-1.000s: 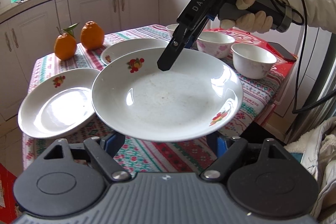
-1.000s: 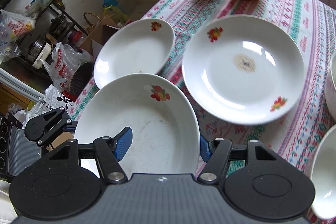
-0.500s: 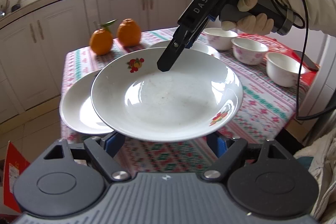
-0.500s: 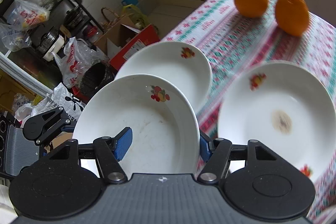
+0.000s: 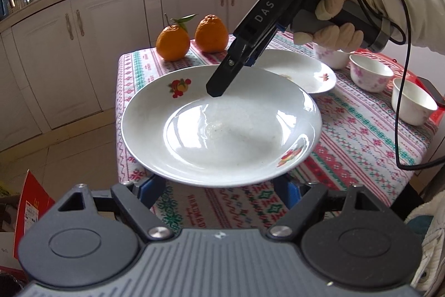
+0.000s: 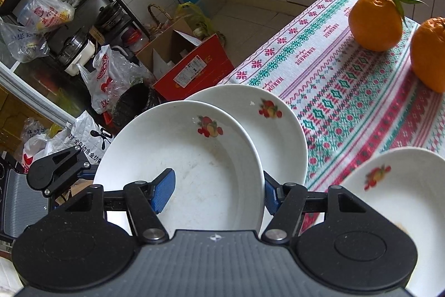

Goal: Organize plates and bowls
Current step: 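Lower the held plate onto the other plate with the right gripper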

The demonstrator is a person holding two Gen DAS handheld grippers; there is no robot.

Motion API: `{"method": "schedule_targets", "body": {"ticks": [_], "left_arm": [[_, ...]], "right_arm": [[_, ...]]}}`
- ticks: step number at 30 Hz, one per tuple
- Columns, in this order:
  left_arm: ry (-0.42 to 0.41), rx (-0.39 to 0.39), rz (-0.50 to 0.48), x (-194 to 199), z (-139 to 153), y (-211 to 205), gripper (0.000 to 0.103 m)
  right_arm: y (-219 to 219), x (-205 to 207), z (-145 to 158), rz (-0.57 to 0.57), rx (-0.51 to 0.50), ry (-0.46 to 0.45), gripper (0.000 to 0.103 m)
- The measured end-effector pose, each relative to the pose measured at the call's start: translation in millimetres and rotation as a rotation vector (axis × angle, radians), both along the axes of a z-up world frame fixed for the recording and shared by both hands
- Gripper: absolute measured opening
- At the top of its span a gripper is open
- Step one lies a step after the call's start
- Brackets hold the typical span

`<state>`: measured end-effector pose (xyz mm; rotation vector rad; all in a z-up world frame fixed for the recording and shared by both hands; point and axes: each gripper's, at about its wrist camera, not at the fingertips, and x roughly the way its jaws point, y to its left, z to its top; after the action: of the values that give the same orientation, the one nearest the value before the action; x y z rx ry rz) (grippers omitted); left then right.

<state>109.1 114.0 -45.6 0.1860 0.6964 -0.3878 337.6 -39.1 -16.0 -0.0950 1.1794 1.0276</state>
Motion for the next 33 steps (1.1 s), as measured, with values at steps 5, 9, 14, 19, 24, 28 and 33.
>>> {"method": "schedule_targets", "body": {"ticks": [5,9,14,19,24,28,33], "left_arm": [[0.009,-0.006,0.006,7,-1,3,0.084],[0.011,-0.003,0.007,10,-2,4,0.084],[0.021,-0.008,0.011,14,-3,6,0.084],[0.029,-0.017,0.016,16,-4,7,0.084],[0.040,-0.031,0.021,19,-5,9,0.084],[0.044,-0.033,0.026,22,-7,10,0.084],[0.046,-0.036,0.028,24,-7,12,0.084]], "right_arm": [[5,8,-5,-0.001,0.002,0.007,0.070],[6,12,-8,-0.003,0.001,0.010,0.070],[9,16,-12,-0.005,-0.001,0.016,0.070],[12,18,-15,-0.006,-0.006,0.018,0.070],[13,20,-18,-0.009,-0.008,0.020,0.070],[14,22,-20,-0.011,-0.013,0.021,0.070],[14,23,-21,-0.013,-0.021,0.021,0.070]]}}
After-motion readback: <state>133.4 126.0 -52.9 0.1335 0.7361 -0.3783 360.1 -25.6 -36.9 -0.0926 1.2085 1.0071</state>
